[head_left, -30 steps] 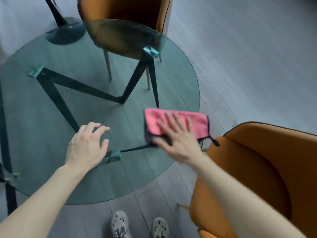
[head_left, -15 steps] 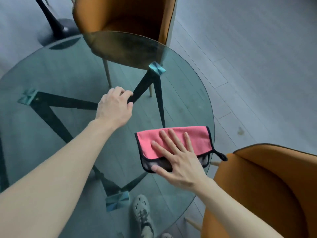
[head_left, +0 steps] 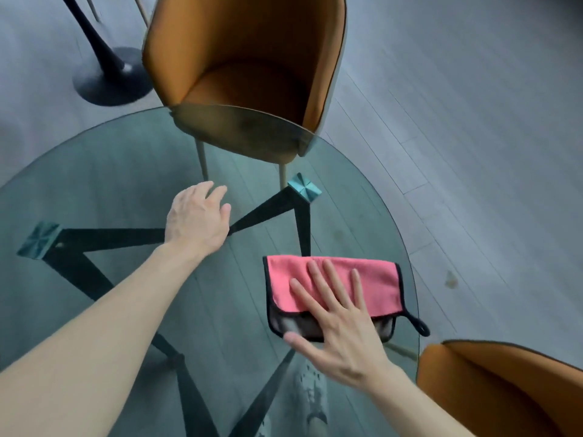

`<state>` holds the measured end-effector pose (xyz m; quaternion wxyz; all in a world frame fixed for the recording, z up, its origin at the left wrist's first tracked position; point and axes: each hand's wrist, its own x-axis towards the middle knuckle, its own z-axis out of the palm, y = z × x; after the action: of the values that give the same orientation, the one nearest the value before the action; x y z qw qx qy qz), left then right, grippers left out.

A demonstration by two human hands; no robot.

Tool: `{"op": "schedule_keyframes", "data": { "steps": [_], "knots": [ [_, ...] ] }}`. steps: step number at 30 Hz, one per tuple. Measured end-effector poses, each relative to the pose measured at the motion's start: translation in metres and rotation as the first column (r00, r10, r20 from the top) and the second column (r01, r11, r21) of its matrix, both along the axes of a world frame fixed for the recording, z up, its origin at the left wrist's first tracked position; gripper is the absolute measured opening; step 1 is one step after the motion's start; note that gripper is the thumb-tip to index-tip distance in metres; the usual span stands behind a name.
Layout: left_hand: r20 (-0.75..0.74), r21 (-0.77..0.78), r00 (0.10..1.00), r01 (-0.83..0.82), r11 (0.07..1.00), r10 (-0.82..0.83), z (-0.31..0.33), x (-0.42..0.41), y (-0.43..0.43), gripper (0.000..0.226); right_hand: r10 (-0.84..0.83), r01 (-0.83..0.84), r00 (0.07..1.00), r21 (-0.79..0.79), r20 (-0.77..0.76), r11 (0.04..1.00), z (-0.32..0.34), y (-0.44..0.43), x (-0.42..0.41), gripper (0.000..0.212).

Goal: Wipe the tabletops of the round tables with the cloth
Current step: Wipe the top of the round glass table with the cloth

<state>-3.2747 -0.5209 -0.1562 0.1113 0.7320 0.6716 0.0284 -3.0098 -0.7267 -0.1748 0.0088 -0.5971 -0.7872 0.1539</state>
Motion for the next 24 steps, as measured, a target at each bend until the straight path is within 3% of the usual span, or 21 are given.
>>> {"op": "schedule_keyframes", "data": {
  "steps": [3, 8, 10, 13, 19, 21, 24],
  "knots": [
    [0.006, -0.002, 1.0, 0.0, 1.0, 0.0, -0.004, -0.003, 0.004, 0.045, 0.043, -0.043, 0.999, -0.004, 0.022, 0.999, -0.002, 0.06, 0.013, 0.081],
    [0.004, 0.037, 1.0, 0.018, 0.999, -0.018, -0.006, -0.009, 0.004, 0.045, 0.018, -0.018, 0.999, -0.004, 0.042, 1.0, -0.004, 0.305, -0.005, 0.085],
    [0.009, 0.042, 1.0, -0.011, 0.999, 0.011, -0.008, -0.009, 0.006, 0.044, 0.053, -0.052, 0.995, -0.01, 0.081, 0.999, -0.006, 0.351, -0.021, 0.088],
    [0.03, 0.017, 0.999, -0.028, 0.999, 0.027, -0.005, -0.008, 0.01, 0.04, 0.108, -0.109, 0.993, 0.019, 0.043, 0.994, -0.01, 0.322, -0.015, 0.088],
    [0.059, 0.041, 0.973, -0.225, 0.973, 0.223, 0.009, -0.021, 0.032, 0.041, 0.2, -0.2, 0.98, -0.046, -0.011, 0.979, 0.008, 0.136, 0.038, 0.086],
    [0.039, 0.022, 0.968, -0.251, 0.968, 0.25, 0.005, -0.026, 0.036, 0.041, 0.216, -0.215, 0.976, -0.037, -0.001, 0.976, 0.008, 0.148, 0.037, 0.084],
    [0.045, 0.043, 0.971, -0.236, 0.971, 0.234, -0.005, -0.034, 0.036, 0.042, 0.202, -0.202, 0.979, 0.019, 0.002, 0.979, 0.003, 0.257, 0.001, 0.083]
  ]
}}
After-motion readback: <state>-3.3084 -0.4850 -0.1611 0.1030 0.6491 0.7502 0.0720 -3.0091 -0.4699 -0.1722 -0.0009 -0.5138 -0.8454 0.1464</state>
